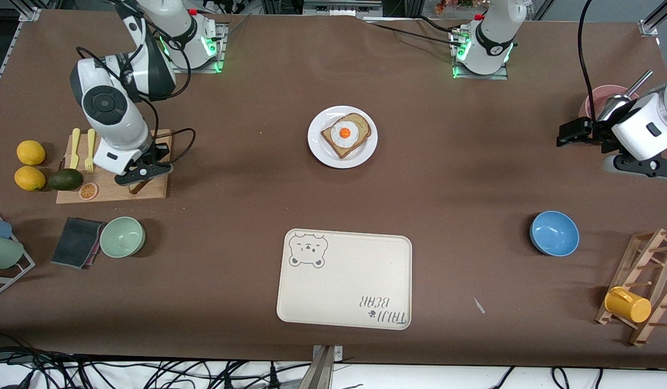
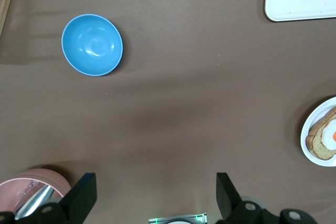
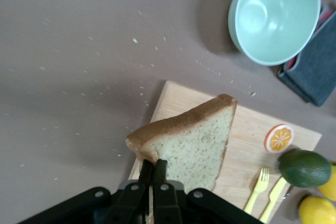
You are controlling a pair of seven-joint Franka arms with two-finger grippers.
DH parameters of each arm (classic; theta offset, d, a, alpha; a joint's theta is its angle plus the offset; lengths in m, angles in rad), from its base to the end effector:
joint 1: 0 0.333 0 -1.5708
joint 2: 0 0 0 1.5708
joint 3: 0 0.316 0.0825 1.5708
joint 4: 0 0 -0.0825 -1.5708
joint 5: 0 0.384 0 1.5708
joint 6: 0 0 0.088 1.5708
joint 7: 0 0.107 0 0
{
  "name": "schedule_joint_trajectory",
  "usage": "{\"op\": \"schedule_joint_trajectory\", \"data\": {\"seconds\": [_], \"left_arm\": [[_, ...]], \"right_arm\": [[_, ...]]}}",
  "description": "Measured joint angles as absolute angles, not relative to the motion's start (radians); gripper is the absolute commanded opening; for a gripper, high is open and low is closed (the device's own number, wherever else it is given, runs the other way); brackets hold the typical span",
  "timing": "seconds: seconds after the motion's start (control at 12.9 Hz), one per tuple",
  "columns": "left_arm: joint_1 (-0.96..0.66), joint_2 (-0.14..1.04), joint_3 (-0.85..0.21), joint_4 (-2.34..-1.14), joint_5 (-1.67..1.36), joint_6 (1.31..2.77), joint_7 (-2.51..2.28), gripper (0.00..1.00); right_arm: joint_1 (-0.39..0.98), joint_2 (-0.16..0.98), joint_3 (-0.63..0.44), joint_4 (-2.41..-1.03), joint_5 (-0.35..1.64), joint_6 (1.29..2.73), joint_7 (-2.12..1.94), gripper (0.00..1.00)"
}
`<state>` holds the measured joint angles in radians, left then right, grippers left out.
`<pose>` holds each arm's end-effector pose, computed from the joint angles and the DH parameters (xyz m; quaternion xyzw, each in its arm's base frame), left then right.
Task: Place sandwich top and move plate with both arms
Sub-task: 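Carry the bread slice with the right gripper over the egg plate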
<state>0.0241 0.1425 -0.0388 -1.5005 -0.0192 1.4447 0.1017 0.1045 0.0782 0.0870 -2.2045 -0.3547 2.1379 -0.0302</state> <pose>0.5806 -0.0093 0.5665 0.9933 -0.0582 -0.0983 0.0166 0.5182 0.0851 0.3367 0.9646 0.2134 -0.0594 0.1435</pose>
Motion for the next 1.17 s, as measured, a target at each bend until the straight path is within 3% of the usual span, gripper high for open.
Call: {"op": "schedule_joint_trajectory", "data": {"seconds": [0.39, 1.17], "left_arm": [[0.024, 0.143, -0.039, -1.500, -0.019, 1.445, 0.102, 1.00], [0.025, 0.143, -0.039, -1.501, -0.019, 1.444, 0.102, 1.00]], "right_arm": [[0.243, 0.102, 0.131, -2.019, -0.197, 1.986, 0.086, 0.00], [0.669, 0.374, 0.153, -1.664, -0.061, 1.855, 0.723, 0.00]]}}
